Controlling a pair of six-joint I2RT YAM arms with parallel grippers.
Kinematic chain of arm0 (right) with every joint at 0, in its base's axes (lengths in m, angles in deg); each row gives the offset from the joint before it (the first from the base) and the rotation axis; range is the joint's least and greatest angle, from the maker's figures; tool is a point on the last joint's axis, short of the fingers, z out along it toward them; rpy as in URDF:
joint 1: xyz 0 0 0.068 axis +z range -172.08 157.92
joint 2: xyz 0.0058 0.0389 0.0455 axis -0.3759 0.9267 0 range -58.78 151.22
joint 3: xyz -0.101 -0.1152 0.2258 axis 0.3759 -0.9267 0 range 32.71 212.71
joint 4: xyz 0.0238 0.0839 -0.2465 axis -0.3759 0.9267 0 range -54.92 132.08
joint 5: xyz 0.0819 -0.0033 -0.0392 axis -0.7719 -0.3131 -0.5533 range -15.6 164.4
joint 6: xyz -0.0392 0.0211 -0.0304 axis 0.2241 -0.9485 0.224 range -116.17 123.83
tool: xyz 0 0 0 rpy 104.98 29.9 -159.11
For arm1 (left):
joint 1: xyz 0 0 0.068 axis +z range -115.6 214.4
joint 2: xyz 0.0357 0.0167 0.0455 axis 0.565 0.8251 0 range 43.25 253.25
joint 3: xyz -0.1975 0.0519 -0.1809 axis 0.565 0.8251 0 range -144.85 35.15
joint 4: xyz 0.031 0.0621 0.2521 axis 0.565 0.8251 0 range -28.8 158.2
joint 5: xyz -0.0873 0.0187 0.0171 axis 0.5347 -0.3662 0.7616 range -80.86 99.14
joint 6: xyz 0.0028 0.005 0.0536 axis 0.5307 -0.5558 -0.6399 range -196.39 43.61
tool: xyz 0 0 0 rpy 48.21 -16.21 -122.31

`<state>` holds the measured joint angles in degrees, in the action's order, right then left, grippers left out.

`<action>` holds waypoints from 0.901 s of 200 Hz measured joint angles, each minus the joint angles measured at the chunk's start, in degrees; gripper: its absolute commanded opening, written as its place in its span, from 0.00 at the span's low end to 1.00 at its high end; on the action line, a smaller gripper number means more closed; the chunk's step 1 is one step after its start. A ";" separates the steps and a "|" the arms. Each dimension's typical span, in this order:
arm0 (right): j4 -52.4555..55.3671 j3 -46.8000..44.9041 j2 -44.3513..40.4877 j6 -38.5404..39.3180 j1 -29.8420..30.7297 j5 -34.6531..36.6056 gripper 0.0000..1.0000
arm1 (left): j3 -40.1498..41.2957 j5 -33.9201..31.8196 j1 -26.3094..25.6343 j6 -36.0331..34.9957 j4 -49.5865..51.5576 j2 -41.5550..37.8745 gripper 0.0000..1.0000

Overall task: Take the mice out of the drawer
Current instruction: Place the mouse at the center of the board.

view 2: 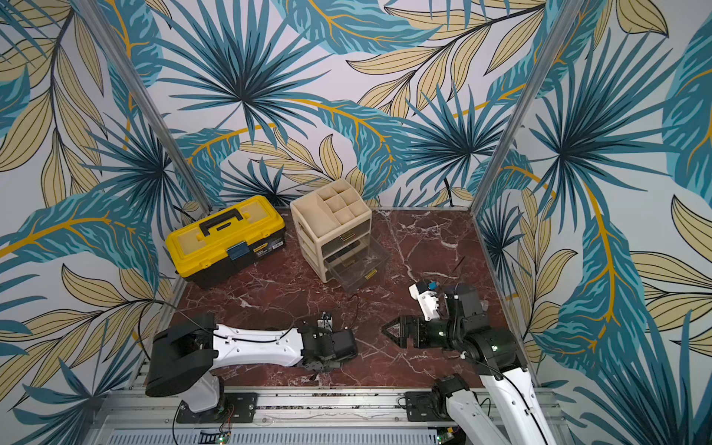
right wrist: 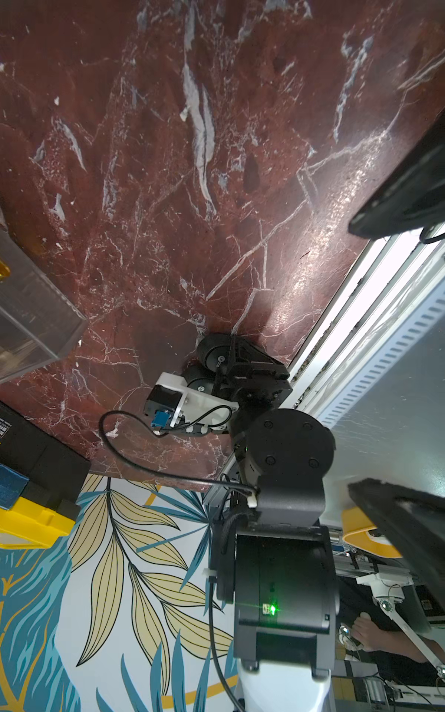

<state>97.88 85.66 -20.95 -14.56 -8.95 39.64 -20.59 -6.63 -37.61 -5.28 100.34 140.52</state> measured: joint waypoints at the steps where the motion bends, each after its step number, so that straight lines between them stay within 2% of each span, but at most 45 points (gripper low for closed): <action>1: 0.00 -0.02 0.00 0.00 0.00 0.02 0.99 | -0.02 -0.02 0.00 0.00 0.07 -0.02 0.70; 97: -2.54 -0.79 -0.55 -1.60 0.00 1.11 0.97 | -9.20 -3.26 -0.28 -4.33 7.72 -3.45 0.74; 138: -12.33 -5.22 -2.21 -10.80 0.00 4.55 0.89 | -15.34 -3.72 1.60 -10.73 9.86 -4.55 0.74; 180: -24.61 -11.72 -0.15 -20.44 0.00 6.78 0.76 | -17.88 -2.82 9.79 -19.96 9.53 -9.86 0.77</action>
<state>73.27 73.94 -21.11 -35.00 -8.95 46.41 -38.47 -9.45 -27.81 -25.24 109.87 130.66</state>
